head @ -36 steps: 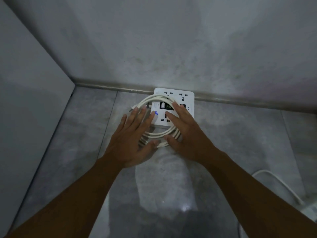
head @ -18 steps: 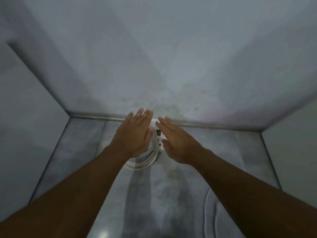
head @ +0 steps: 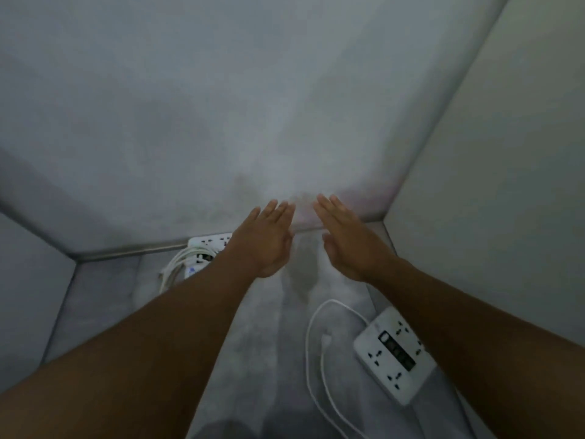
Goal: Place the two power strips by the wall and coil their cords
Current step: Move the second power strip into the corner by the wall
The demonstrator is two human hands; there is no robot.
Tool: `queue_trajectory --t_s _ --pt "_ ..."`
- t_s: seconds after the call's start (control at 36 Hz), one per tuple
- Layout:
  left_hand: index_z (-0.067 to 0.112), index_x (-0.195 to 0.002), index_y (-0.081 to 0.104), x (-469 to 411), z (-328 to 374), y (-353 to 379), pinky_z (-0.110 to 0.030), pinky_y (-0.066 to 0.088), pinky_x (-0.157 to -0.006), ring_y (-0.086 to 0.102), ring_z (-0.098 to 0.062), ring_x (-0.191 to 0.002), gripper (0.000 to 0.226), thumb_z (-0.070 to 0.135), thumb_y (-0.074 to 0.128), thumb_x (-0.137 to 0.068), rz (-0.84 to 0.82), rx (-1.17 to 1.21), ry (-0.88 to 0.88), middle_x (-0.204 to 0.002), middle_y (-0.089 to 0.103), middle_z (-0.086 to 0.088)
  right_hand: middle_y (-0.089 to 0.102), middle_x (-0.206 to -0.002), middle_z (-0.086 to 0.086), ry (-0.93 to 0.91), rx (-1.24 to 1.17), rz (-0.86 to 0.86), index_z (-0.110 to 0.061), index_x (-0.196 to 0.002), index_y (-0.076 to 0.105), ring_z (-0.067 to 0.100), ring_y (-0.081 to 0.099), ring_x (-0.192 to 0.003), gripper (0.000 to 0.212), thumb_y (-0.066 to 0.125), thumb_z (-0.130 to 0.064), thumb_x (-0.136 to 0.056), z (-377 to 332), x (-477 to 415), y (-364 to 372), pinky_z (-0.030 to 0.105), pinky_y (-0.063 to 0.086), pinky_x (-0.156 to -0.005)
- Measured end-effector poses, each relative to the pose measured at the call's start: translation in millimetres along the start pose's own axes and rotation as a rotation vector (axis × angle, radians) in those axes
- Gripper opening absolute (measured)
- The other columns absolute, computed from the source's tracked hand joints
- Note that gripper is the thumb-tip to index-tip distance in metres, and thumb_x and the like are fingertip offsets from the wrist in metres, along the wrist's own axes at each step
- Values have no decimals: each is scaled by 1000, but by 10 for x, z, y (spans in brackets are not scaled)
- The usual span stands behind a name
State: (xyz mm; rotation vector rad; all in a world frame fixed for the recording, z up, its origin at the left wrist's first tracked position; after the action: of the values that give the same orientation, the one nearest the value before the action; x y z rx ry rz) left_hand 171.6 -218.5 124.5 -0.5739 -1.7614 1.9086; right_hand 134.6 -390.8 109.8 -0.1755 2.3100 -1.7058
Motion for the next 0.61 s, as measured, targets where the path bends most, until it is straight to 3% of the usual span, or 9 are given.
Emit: queue_trajectory --t_s 0.14,0.22,0.42,0.5,0.61 --pt "1 -153 30 -68 601 470 -42 20 -118 30 -35 -146 63 36 23 -101 -14 201 34 -157 34 -20 27 -164 19 219 -97 32 1 -155 30 34 22 -154 62 39 -18 -97 468 668 310 47 18 -125" --pt "3 -153 32 -41 951 858 -39 23 -118 35 -33 -144 54 27 37 -105 -39 311 68 -156 37 -19 24 -165 19 350 -149 41 -1 -156 28 34 18 -154 63 37 -19 -96 665 1136 579 45 16 -126" --pt "10 -152 36 242 1624 1682 -31 29 -115 41 -24 -140 53 20 45 -101 -100 527 114 -154 43 -10 9 -170 8 603 -268 75 -11 -160 16 22 2 -157 60 36 -22 -105 738 2176 1271 41 7 -127" --pt "15 -155 29 326 1765 1939 -32 29 -117 38 -21 -143 55 25 42 -103 -156 561 70 -158 37 -6 8 -170 7 679 -220 56 -10 -161 16 21 0 -157 63 28 -34 -103 688 2490 1525 40 3 -127" --pt "16 -160 7 431 1860 2235 -35 22 -118 15 -19 -152 63 29 38 -106 -238 529 54 -167 12 -4 19 -167 13 721 -167 89 -4 -158 26 28 9 -157 64 28 -38 -103 656 2672 1739 52 14 -126"
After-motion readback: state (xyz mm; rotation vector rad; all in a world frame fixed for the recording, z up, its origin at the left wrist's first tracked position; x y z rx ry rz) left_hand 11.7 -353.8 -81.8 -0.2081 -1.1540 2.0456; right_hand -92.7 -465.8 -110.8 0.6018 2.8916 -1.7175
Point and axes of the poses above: each hand's wrist, its own x-axis away from the middle knuckle, its own y-axis out of the palm, z = x × y, the point moved 4 cm from there along -x, towards the middle knuckle
